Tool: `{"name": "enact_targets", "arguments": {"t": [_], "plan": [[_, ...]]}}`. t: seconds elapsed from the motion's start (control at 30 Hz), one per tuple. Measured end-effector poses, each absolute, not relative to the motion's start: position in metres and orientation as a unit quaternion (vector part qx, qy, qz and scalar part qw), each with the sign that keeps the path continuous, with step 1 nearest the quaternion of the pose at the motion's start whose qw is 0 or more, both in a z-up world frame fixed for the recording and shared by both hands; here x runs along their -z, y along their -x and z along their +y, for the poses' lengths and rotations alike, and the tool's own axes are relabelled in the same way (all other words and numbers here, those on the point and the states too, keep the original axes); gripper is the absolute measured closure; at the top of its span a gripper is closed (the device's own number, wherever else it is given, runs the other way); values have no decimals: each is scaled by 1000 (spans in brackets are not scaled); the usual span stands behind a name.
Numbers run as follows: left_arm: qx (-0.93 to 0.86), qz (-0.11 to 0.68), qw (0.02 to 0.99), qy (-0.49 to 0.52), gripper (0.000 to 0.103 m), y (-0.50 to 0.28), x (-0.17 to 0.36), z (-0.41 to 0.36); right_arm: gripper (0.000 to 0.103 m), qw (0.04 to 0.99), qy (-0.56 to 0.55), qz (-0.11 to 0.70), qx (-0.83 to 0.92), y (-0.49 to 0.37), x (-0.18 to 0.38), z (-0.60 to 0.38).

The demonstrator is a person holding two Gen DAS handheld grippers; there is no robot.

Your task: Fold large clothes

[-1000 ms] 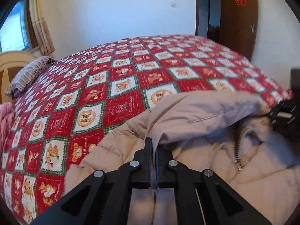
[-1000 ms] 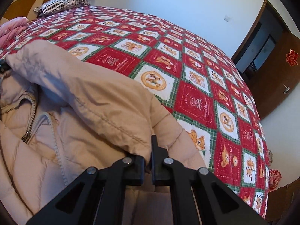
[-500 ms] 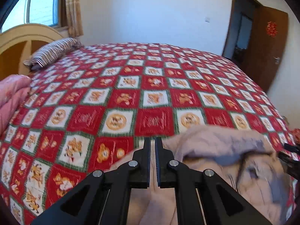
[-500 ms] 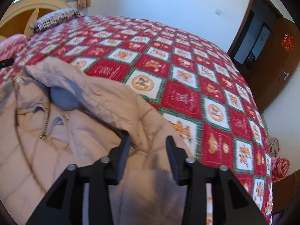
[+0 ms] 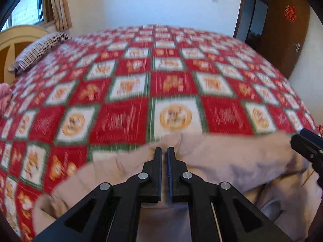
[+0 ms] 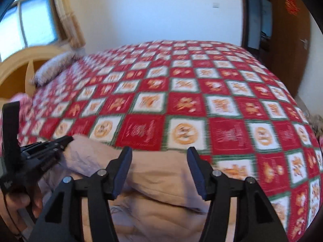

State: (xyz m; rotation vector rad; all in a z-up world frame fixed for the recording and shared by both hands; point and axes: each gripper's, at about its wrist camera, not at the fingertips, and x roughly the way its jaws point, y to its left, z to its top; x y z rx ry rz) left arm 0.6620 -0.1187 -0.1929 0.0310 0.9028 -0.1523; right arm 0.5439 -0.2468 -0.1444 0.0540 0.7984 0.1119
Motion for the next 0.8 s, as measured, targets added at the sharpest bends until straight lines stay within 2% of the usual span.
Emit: {"name": "enact_targets", "arguments": {"t": [0.2,0.8], "plan": [[102,427,899,14,98,-656,210,-111,43,909,19,414,-44,-543,197,-239],[97,415,905,6,98,-653,219,-117,44,904,45,425,-31,-550,224,-237]]}}
